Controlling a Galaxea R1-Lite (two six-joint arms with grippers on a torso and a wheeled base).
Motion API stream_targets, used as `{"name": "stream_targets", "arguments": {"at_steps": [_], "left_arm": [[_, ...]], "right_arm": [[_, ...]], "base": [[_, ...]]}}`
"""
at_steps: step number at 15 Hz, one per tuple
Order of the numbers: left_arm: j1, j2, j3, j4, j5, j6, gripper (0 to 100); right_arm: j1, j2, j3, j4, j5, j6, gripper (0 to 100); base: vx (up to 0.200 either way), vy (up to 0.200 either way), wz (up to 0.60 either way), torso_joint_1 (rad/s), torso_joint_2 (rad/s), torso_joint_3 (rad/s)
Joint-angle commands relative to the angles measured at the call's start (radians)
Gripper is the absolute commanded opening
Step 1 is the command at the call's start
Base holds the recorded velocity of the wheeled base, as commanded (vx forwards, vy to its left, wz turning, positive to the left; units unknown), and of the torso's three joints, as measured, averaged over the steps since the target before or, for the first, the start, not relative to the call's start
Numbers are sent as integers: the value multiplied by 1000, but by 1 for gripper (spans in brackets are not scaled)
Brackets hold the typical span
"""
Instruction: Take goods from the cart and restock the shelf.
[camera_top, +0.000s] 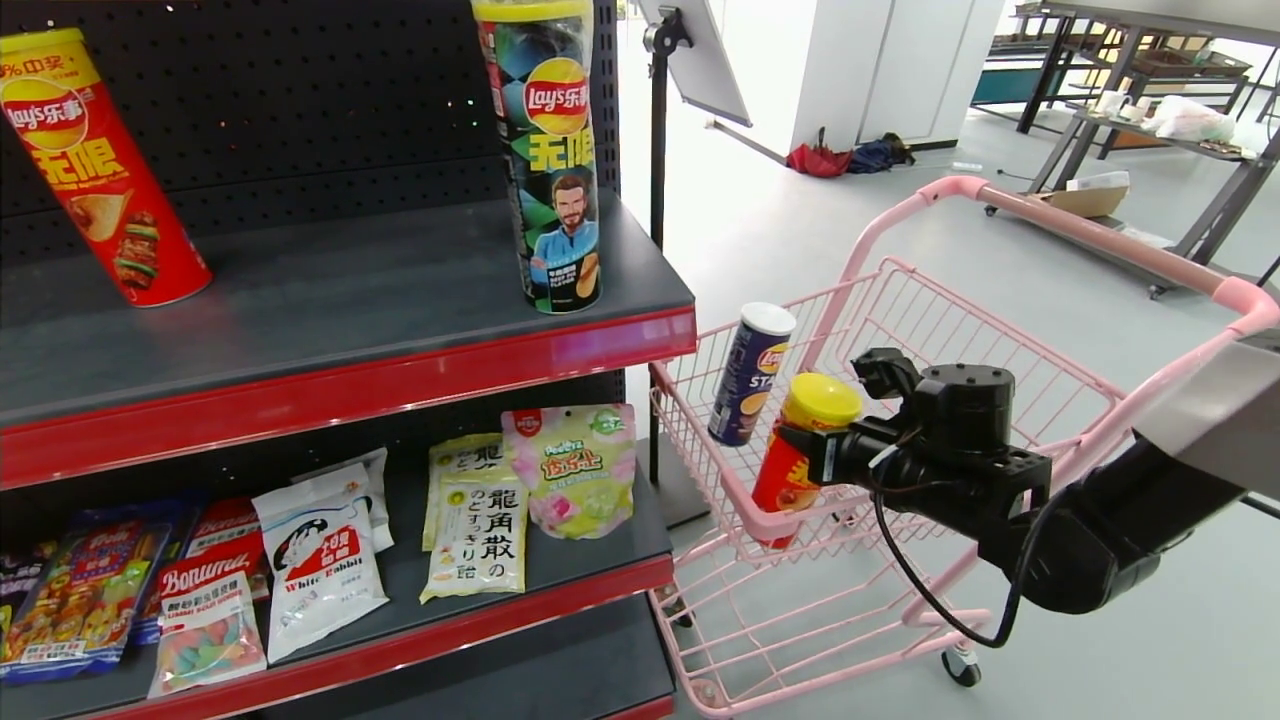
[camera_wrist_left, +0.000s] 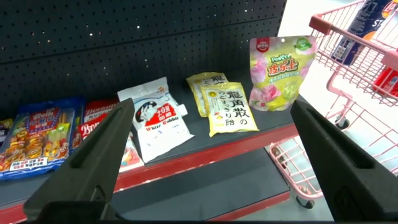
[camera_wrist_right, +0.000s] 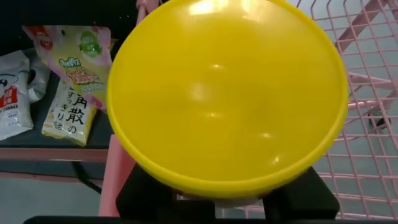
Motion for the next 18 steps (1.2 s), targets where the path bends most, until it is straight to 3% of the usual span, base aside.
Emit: {"name": "stream_targets", "arguments": {"at_steps": [1,6,7,8,12,14,18], "left_arm": [[1,0,0,0,0,0,100],[1,0,0,1,0,-2,100],[1,0,0,1,-2,-3,100],[1,0,0,1,-2,-3,100],[1,0,0,1,-2,-3,100],[1,0,0,1,-2,-3,100],[1,0,0,1,-2,-3,100]], "right_arm": [[-9,-139,-101,73,-23,-36,0],[-17,-512,-324,457,-110,-137,0],[-23,-610,-294,523,-221,-199,0],[-22,-727,-222,616,-253,-220,0],[-77,-1227,192,885,-294,-239,0],[-169,-1389,270,1007,-293,-265,0],[-198,-1468,265,1084,-280,-266,0]], "base": [[0,0,0,0,0,0],[0,0,0,0,0,0],[0,0,0,0,0,0],[0,0,0,0,0,0],[0,0,0,0,0,0],[0,0,0,0,0,0],[0,0,0,15,-55,-32]]}}
